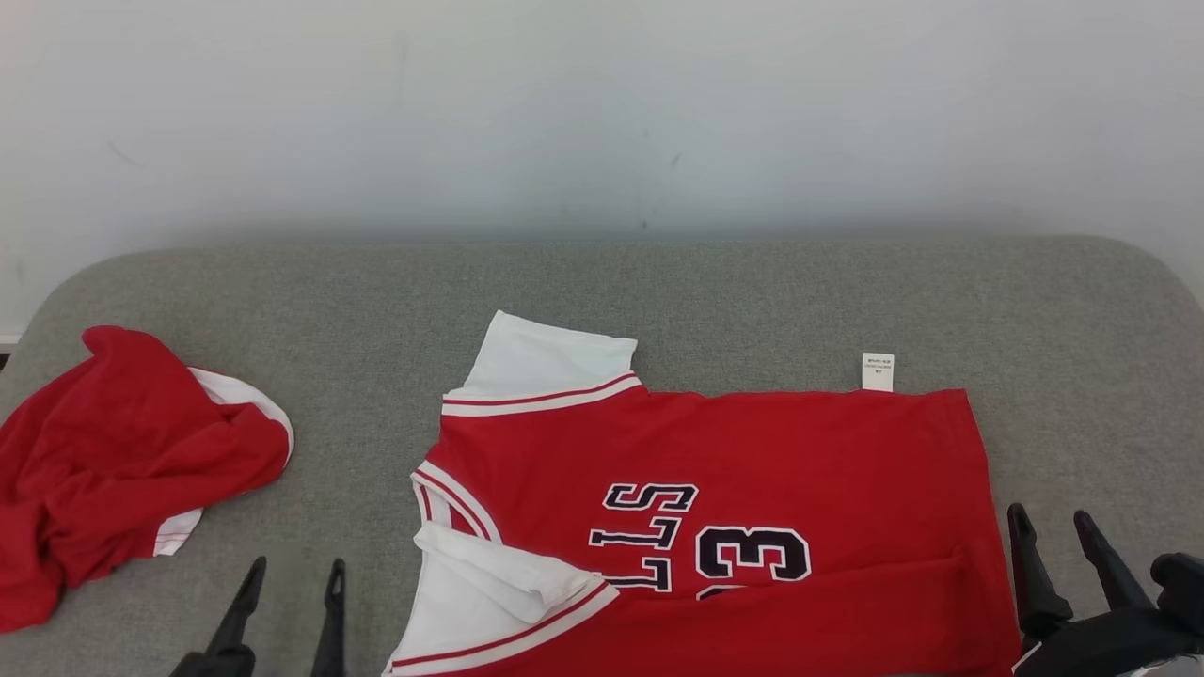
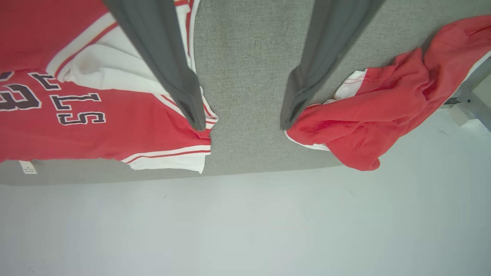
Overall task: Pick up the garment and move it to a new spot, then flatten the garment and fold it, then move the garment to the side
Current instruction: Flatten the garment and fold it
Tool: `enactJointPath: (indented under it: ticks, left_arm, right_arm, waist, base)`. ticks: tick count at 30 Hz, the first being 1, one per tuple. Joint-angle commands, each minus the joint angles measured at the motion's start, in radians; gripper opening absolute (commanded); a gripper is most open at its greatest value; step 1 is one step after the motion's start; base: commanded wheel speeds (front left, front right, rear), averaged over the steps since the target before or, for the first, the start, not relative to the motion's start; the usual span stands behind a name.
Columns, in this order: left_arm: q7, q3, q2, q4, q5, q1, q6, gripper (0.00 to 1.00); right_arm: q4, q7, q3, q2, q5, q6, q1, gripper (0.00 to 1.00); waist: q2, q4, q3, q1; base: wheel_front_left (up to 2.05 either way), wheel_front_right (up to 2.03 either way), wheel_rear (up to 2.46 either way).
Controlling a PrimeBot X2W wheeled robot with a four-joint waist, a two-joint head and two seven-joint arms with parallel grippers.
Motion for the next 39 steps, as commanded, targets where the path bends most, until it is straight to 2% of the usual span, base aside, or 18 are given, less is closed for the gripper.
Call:
enactJointPath:
  ticks: [1, 4, 8, 12, 19, 25, 39]
  left_arm:
    - [-0.001, 0.020, 0.002, -0.015, 0.018, 0.005, 0.009, 1.00]
    - [-0.002, 0.054, -0.009, -0.029, 0.016, 0.003, 0.005, 1.00]
    - [0.000, 0.078, -0.018, -0.017, -0.011, -0.068, -0.039, 1.00]
    - [0.039, 0.088, 0.010, 0.036, -0.035, -0.196, -0.096, 1.00]
    - [0.157, 0.084, 0.057, 0.148, -0.060, -0.479, -0.205, 1.00]
    - [0.284, 0.073, 0.052, 0.299, -0.119, -0.682, -0.282, 1.00]
    - [0.374, -0.001, 0.043, 0.589, -0.105, -0.904, -0.323, 1.00]
  right_arm:
    - [-0.017, -0.020, -0.014, 0.014, -0.021, -0.002, 0.014, 1.00]
    - [-0.040, -0.032, -0.036, 0.039, -0.046, -0.002, 0.021, 1.00]
    - [-0.066, -0.014, -0.037, 0.067, -0.072, -0.002, -0.011, 1.00]
    - [-0.040, 0.010, 0.006, 0.069, -0.079, -0.002, -0.104, 1.00]
    - [0.126, -0.010, 0.082, 0.068, -0.088, -0.002, -0.357, 1.00]
    - [0.293, -0.052, 0.153, 0.081, -0.075, -0.002, -0.546, 1.00]
    - [0.517, -0.153, 0.278, 0.101, -0.016, -0.002, -0.759, 1.00]
  waist:
    - [0.0000, -0.003, 0.001, -0.0001]
    - [0.0000, -0.005, 0.005, -0.0001]
    - [0.0000, -0.019, 0.036, -0.0001]
    - [0.0000, -0.067, 0.097, -0.0001]
    - [0.0000, -0.161, 0.227, -0.0001]
    - [0.0000, -0.218, 0.306, -0.0001]
    - [0.0000, -0.302, 0.379, -0.0001]
  base:
    - [0.00, 0.00, 0.00]
    - [0.00, 0.00, 0.00]
    - [0.00, 0.00, 0.00]
    - [0.00, 0.00, 0.00]
    - [0.00, 0.00, 0.00]
    - [0.00, 0.00, 0.00]
    - [0.00, 0.00, 0.00]
